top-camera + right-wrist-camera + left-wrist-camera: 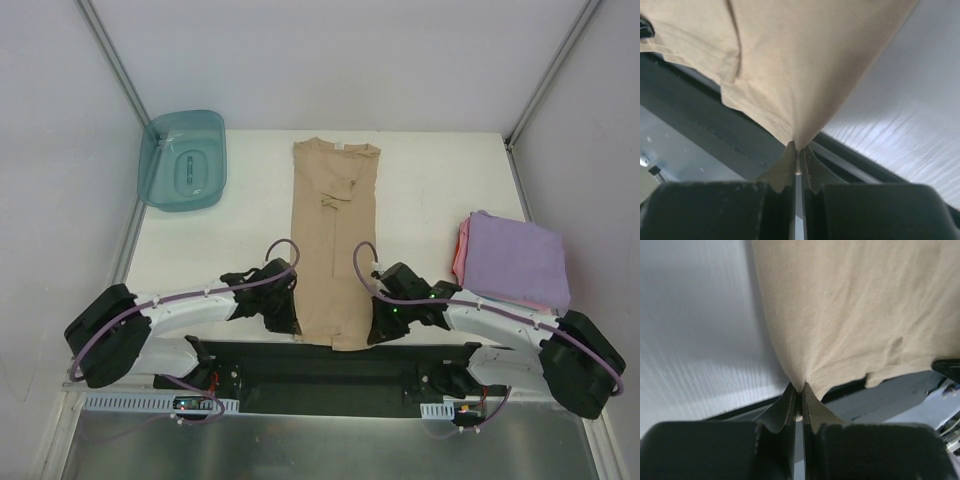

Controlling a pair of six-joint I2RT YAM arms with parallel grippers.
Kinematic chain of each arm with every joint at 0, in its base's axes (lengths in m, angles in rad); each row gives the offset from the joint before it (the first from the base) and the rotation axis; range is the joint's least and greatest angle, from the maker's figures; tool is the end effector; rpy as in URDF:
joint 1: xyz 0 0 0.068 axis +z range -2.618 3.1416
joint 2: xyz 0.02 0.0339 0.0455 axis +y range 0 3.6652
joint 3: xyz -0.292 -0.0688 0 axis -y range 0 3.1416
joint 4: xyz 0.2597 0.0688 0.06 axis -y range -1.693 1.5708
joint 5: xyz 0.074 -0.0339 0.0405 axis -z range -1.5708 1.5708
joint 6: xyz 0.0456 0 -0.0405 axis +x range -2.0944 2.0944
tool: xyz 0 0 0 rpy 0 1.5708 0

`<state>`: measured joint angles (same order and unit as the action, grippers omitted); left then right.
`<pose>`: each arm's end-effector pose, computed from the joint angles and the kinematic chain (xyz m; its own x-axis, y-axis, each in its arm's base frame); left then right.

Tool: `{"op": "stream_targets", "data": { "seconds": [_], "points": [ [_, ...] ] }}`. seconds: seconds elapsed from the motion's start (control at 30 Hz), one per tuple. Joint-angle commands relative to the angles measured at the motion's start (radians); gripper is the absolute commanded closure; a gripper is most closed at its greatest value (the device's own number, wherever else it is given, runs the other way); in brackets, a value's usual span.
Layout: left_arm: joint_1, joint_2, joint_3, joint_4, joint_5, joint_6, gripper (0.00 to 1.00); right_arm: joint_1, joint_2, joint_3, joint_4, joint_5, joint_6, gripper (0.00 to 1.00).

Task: Fold and stack the t-shirts
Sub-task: Grab the bottom of the folded rectangular tshirt with both arms, then fold the folded rectangular tshirt in 1/3 of the way

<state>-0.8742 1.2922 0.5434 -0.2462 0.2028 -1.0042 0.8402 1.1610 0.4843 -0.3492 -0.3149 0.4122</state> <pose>0.1440 -0.1864 0.1619 -0.9821 -0.1139 -0.1497 -0.0130 0.8350 -0.5501 0.1260 0.1618 0.1651 -0.8495 -0.3773 -0.3688 -0.5184 0.7270 0.4503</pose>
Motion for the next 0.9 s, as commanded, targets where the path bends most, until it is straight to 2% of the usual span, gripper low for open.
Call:
{"op": "stream_targets", "data": {
  "seconds": [0.0, 0.13, 0.33, 0.5, 0.87],
  "points": [
    [-0.043, -0.131, -0.033, -0.045, 0.0, -0.04, 1.0, 0.054, -0.125, -0.021, -0.017, -0.026, 0.048, 0.99],
    [-0.042, -0.211, -0.022, -0.047, -0.052, -0.034, 1.0, 0.051, -0.208, 0.052, -0.091, 0.089, 0.01, 0.99],
    [0.035, -0.154, 0.113, -0.045, -0.141, 0.035, 1.0, -0.015, -0.169, 0.172, -0.091, 0.217, -0.044, 0.99],
    [0.173, -0.051, 0.269, -0.03, -0.126, 0.143, 1.0, -0.15, -0.042, 0.313, -0.016, 0.25, -0.093, 0.99],
    [0.349, 0.283, 0.604, -0.015, -0.034, 0.28, 1.0, -0.277, 0.305, 0.634, 0.018, 0.309, -0.197, 0.99]
  ]
}}
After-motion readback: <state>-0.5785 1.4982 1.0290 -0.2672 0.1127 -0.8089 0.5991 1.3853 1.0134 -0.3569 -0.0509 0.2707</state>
